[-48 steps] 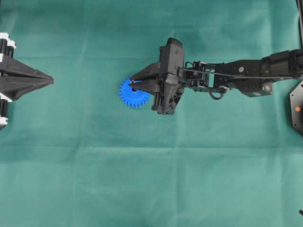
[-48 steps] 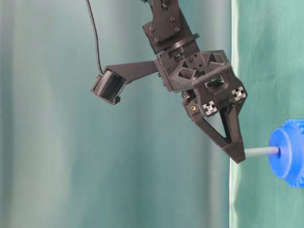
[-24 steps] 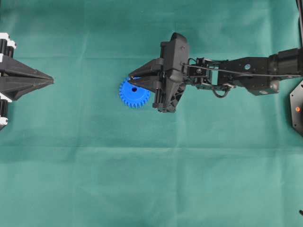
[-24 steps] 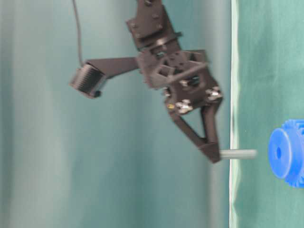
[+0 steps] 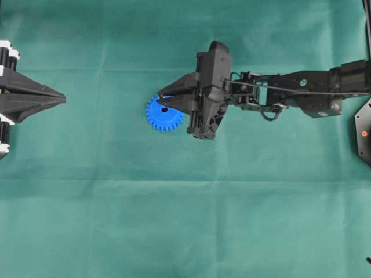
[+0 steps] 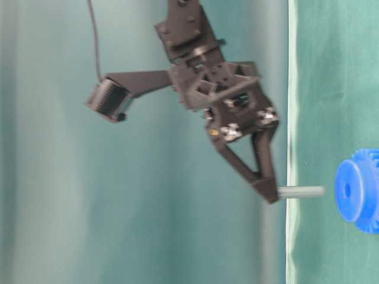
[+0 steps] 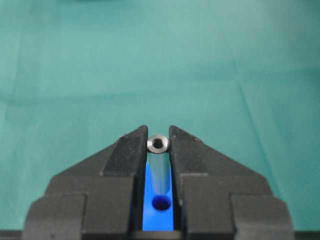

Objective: Insert the shaft placed at a random location into the center hole of the medium gear at another random location.
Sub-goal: 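Align and lower the shaft into the blue gear's center hole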

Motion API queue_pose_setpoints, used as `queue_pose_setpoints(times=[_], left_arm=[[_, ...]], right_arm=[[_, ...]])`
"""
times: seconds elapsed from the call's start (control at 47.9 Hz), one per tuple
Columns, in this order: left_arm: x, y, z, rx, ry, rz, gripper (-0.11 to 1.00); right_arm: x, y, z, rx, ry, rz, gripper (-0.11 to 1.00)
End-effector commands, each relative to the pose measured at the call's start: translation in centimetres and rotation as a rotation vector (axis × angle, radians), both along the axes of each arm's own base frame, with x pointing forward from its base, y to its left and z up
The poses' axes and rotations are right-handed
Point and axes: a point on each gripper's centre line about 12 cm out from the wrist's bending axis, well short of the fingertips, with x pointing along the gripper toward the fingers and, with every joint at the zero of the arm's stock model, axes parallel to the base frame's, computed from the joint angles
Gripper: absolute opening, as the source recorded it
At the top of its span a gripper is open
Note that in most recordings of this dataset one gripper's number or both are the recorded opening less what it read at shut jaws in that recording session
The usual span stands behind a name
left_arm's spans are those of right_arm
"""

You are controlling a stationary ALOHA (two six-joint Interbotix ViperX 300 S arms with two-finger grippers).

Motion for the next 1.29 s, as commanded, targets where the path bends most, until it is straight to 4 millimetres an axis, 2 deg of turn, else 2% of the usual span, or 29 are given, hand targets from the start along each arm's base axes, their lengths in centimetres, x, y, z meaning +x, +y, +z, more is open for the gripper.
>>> queue_pose_setpoints(times=[0.0,0.271,0.584,0.793,1.273], left_arm=[[0.2,0.0,1.1,0.003,-0.028,-0.001,0.0],[0.2,0.0,1.1,0.003,-0.029,-0.001,0.0],[0.2,0.0,1.1,0.003,-0.029,-0.001,0.0],[0.2,0.0,1.1,0.004,-0.029,-0.002,0.0],[0.2,0.0,1.1,0.006,-0.029,-0.001,0.0]], right_arm=[[0.5,0.0,0.5,0.008,-0.035,-0.005,0.13],[0.5,-0.1,-1.6,0.028,-0.006,-0.02,0.13],[0.6,-0.1,-2.4,0.032,0.009,-0.022,0.13],[0.7,-0.1,-3.6,0.037,0.036,-0.025,0.13],[0.7,-0.1,-4.2,0.04,0.053,-0.027,0.13]])
